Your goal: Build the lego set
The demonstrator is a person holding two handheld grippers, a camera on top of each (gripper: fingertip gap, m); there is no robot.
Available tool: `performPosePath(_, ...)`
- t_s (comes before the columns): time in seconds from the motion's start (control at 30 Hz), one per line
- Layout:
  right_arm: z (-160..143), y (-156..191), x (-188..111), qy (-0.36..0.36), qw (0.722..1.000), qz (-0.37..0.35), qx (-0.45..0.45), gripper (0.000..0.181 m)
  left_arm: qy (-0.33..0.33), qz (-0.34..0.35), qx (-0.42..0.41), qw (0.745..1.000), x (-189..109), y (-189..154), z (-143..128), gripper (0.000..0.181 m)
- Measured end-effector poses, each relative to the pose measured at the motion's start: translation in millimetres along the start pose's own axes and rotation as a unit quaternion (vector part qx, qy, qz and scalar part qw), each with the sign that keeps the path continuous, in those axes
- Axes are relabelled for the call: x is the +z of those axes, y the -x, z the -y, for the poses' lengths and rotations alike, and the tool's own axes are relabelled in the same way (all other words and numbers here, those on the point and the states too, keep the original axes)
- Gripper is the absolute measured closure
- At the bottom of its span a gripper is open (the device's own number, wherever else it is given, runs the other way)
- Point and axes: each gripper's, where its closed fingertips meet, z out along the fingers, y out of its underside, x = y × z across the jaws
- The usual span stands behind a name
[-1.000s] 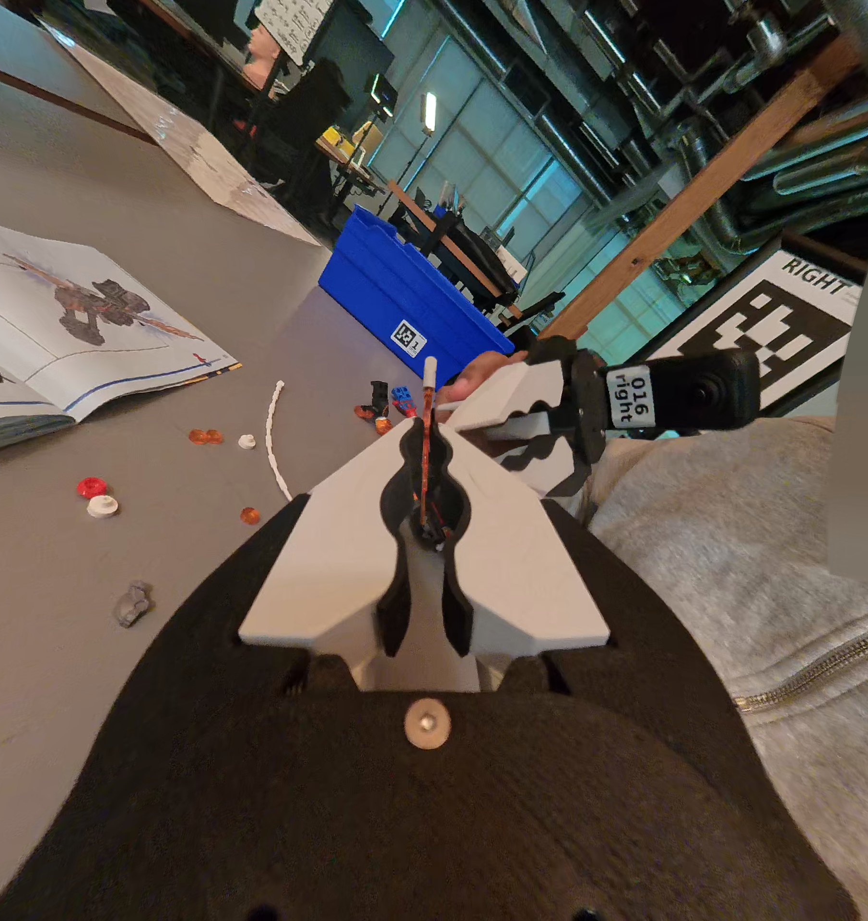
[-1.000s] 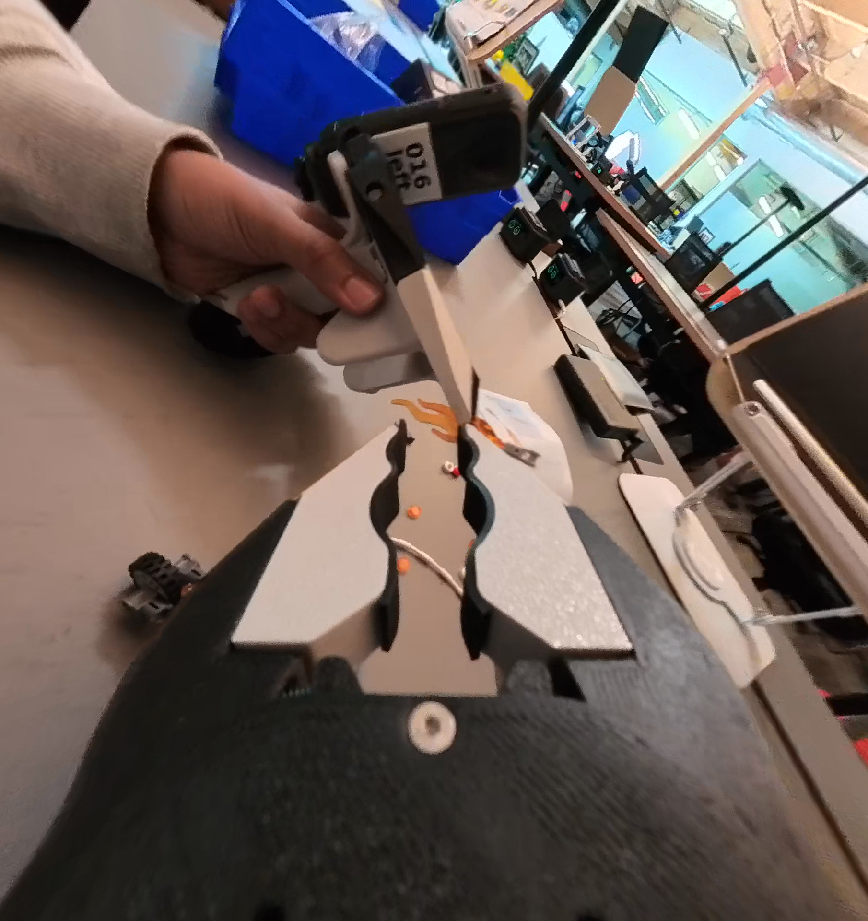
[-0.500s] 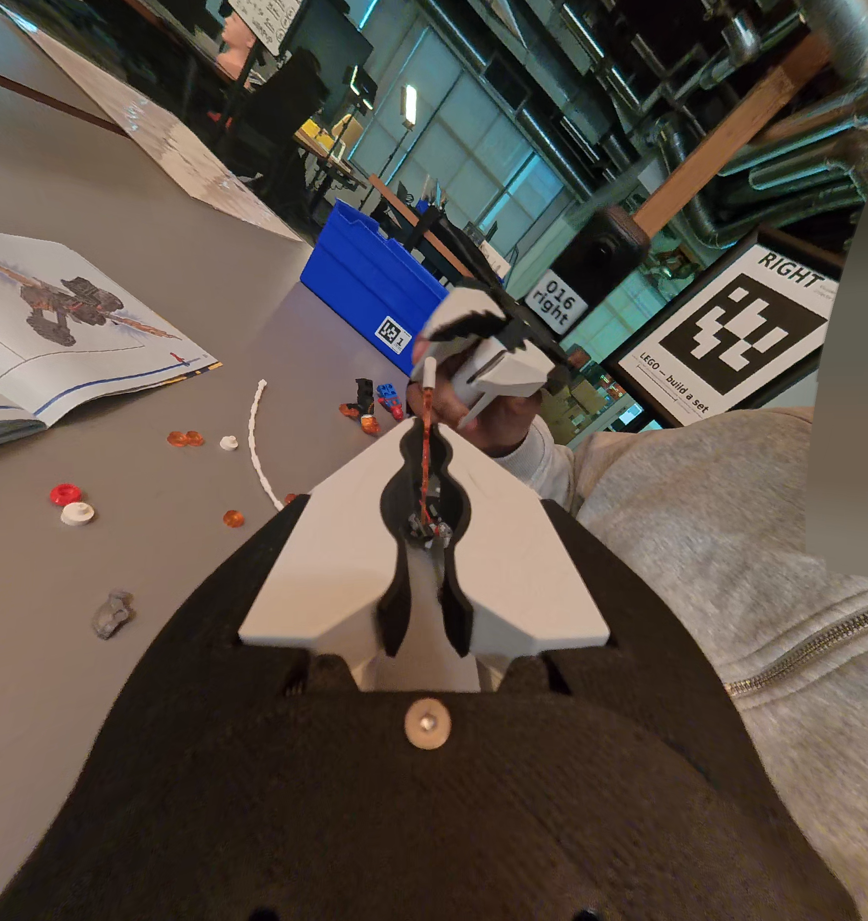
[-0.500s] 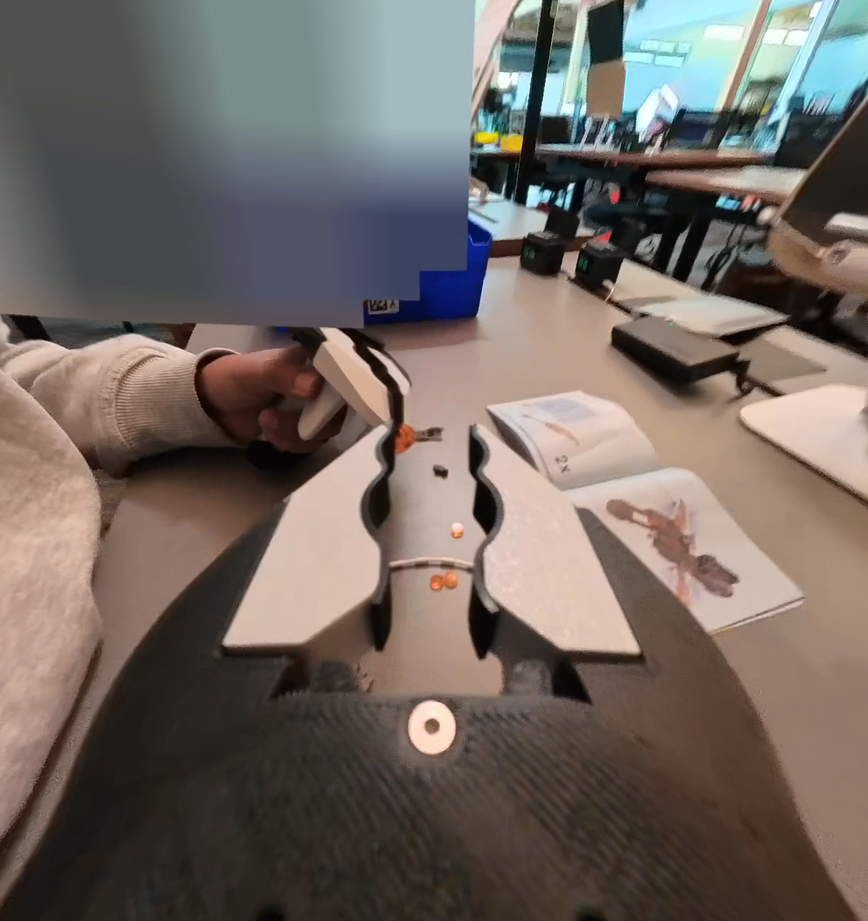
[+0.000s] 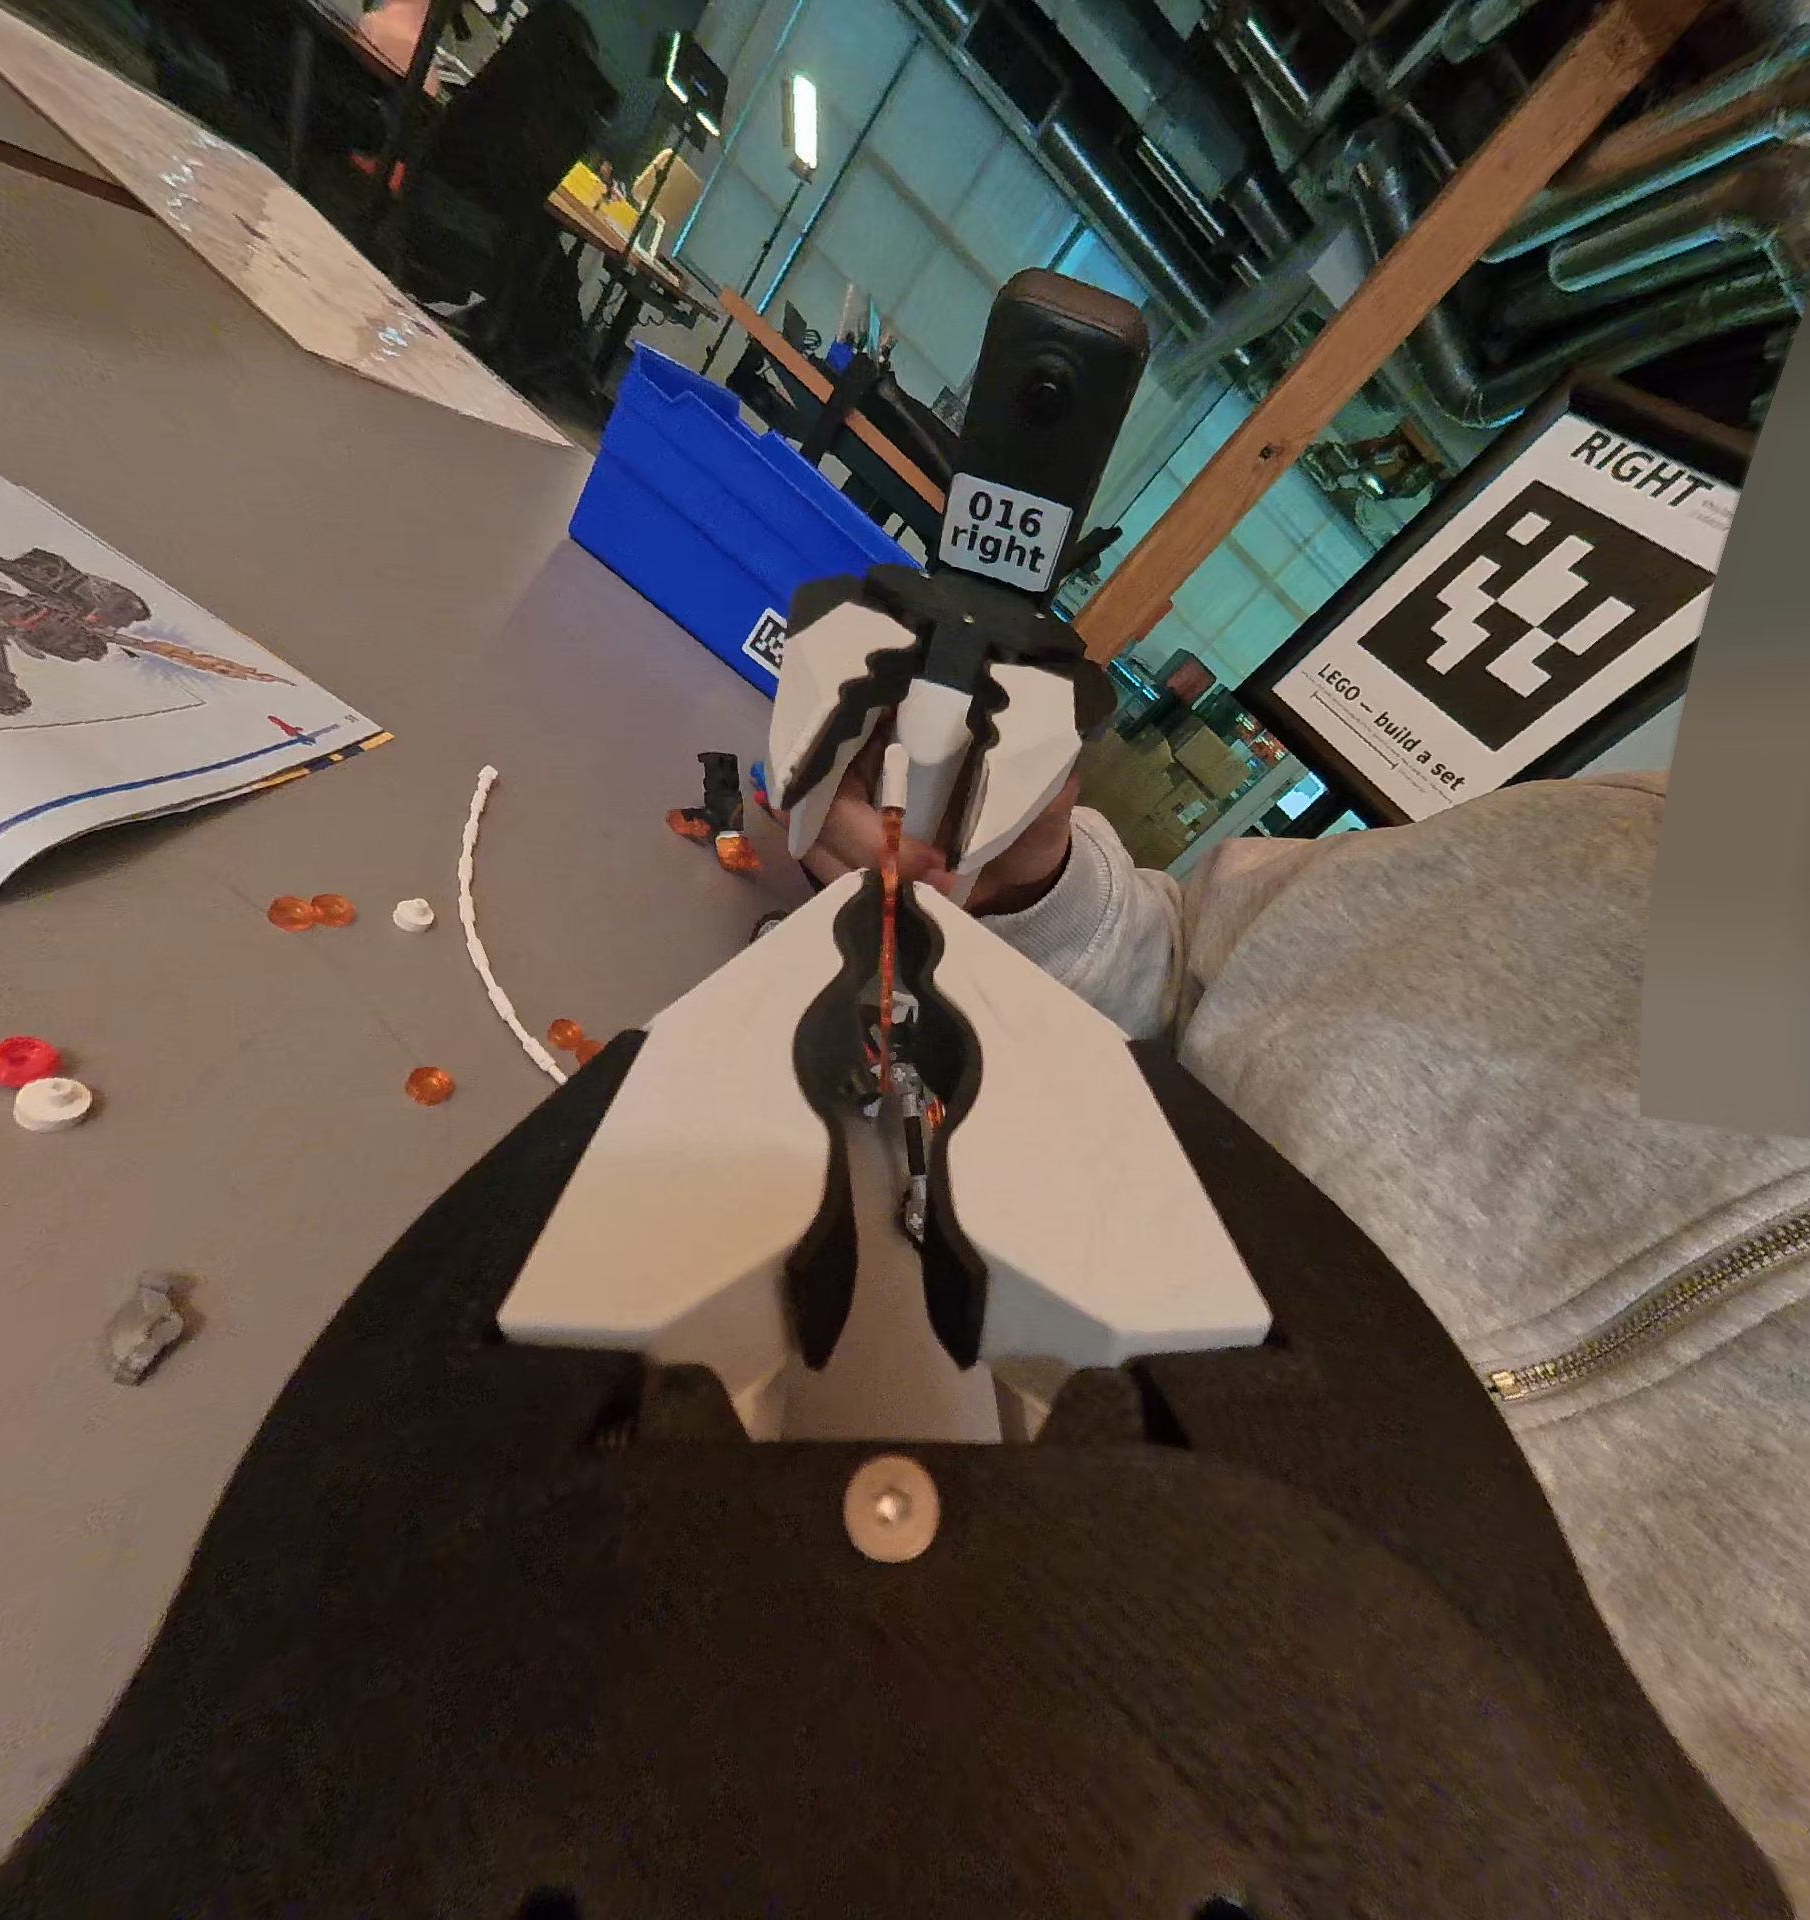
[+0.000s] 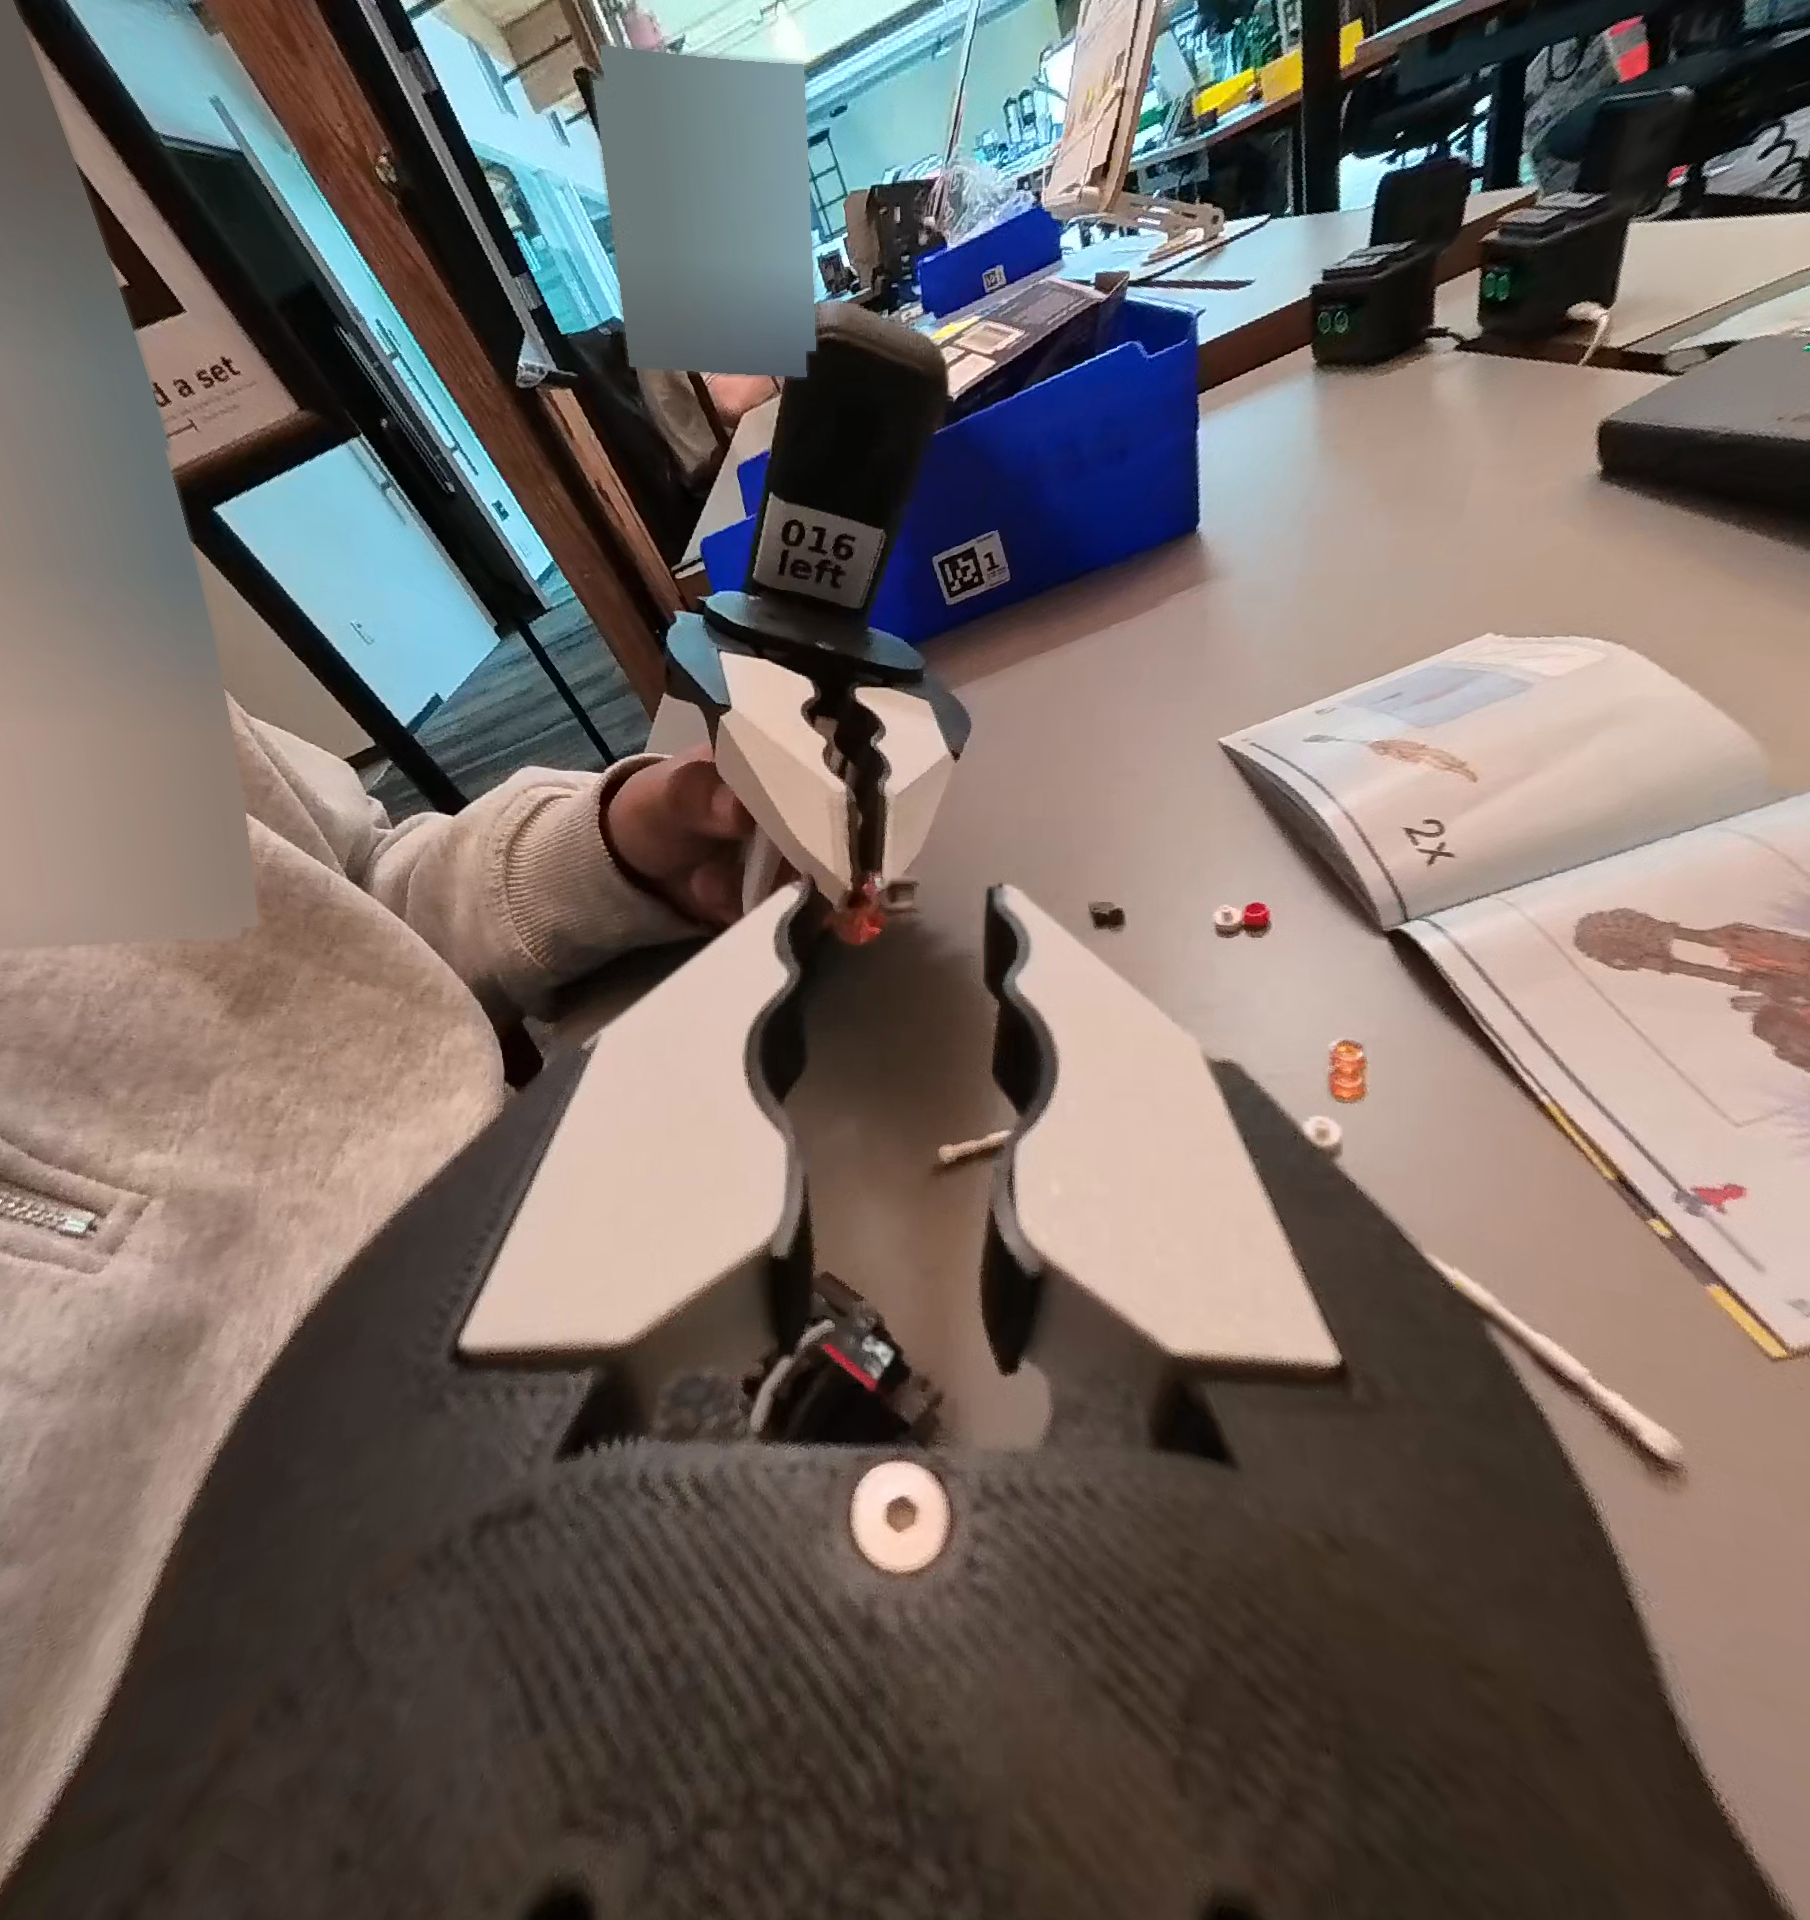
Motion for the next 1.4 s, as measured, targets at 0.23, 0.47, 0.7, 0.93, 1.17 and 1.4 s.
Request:
performPosePath(0.23, -4.5, 3.7, 2.3, 0.011, 1.000, 0.015, 0.005, 0.159, 0.002, -0.003, 0.001, 1.000, 0.5, -1.0, -0.7, 0.181)
performPosePath(0.47, -7.7, 6.2, 4.1, 0.020, 1.000, 0.021, 0.003, 0.169, 0.004, -0.006, 0.001, 1.000, 1.4, -2.1, -1.5, 0.181)
performPosePath(0.7, -6.5, 6.1, 4.1, 0.015, 1.000, 0.021, 0.010, 0.180, -0.008, -0.001, -0.004, 1.000, 1.1, -0.2, 2.0, 0.181)
performPosePath(0.93, 1.0, 1.6, -0.1, -0.007, 1.000, 0.014, 0.022, 0.180, -0.030, 0.008, -0.007, 0.999, -2.2, 3.4, 8.9, 0.159)
performPosePath(1.17, 12.1, -7.7, -7.7, -0.043, 0.998, -0.002, 0.042, 0.180, -0.035, 0.022, -0.006, 0.999, -3.3, 7.5, 10.3, 0.153)
performPosePath(1.4, 12.9, -5.3, -6.8, -0.049, 0.997, 0.012, 0.058, 0.180, -0.032, 0.014, 0.000, 0.999, -1.9, 4.5, 9.5, 0.154)
